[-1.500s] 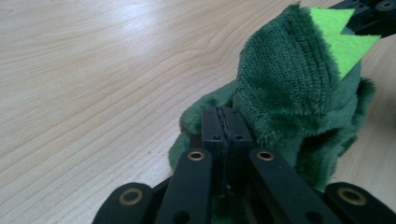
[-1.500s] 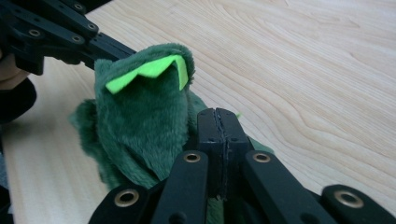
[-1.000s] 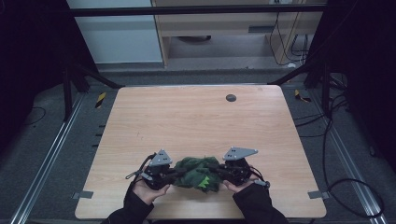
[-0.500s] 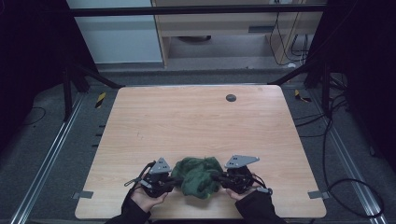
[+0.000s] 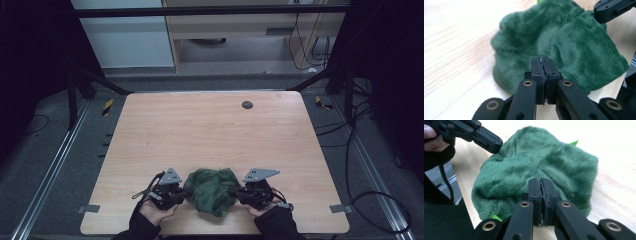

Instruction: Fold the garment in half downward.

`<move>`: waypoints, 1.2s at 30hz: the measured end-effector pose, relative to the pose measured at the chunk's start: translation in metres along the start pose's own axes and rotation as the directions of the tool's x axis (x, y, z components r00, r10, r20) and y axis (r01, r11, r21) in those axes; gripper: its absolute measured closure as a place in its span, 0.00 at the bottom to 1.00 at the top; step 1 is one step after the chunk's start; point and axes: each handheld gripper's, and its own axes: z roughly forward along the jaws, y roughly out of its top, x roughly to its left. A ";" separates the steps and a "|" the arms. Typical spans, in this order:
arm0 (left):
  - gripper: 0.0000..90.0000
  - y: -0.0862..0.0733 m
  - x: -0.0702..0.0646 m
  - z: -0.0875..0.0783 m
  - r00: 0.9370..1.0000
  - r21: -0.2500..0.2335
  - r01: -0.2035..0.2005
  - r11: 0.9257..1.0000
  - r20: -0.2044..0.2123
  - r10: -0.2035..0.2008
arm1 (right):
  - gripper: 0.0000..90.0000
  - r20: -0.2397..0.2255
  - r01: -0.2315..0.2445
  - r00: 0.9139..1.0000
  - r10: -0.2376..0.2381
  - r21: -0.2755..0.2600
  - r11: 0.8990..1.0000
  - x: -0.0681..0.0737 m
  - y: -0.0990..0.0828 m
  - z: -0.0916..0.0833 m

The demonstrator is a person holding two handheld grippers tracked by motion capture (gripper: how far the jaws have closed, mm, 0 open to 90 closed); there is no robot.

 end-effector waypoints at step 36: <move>0.46 -0.037 0.082 -0.045 0.945 -0.088 0.129 0.988 -0.291 -0.149 | 0.53 0.420 -0.124 0.895 0.149 -0.085 0.989 -0.088 -0.023 -0.044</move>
